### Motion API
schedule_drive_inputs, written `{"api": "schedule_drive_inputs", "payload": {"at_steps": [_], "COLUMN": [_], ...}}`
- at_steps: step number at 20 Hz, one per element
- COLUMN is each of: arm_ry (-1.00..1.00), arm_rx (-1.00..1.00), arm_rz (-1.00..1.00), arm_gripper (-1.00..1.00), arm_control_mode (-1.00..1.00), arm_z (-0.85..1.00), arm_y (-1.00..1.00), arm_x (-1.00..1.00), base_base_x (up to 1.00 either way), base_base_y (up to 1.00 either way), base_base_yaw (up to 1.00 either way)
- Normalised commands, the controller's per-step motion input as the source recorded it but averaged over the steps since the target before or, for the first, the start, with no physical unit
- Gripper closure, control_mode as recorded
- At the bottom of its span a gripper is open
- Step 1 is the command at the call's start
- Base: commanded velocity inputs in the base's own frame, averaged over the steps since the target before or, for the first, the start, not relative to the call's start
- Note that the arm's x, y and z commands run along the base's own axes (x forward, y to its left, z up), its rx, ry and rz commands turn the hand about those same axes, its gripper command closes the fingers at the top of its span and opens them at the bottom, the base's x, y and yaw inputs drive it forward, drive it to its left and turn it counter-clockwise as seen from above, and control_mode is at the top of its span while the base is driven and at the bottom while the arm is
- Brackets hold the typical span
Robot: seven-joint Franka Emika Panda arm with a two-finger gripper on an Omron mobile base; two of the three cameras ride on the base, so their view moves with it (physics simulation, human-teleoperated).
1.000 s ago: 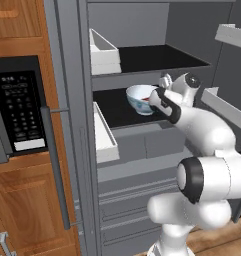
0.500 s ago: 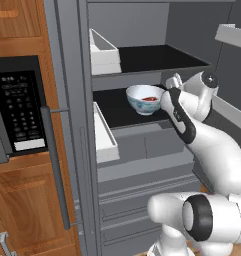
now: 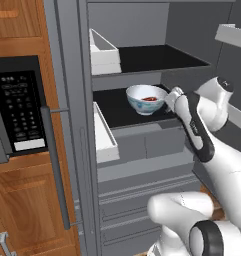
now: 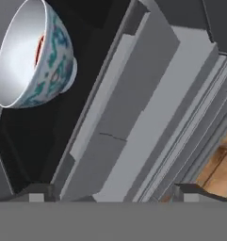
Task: Place one of the steaks on the plate and the other in the bowl. Then place the bowl in the fridge.
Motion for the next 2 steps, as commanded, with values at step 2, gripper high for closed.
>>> {"api": "schedule_drive_inputs", "payload": {"at_steps": [2], "arm_ry": [0.29], "arm_rx": [-0.35], "arm_rz": [0.53], "arm_gripper": [-1.0], "arm_control_mode": [-1.0], "arm_z": [-0.32], "arm_y": [0.33], "arm_x": [0.0], "base_base_x": [0.0], "base_base_y": [0.0], "base_base_yaw": [0.0]}}
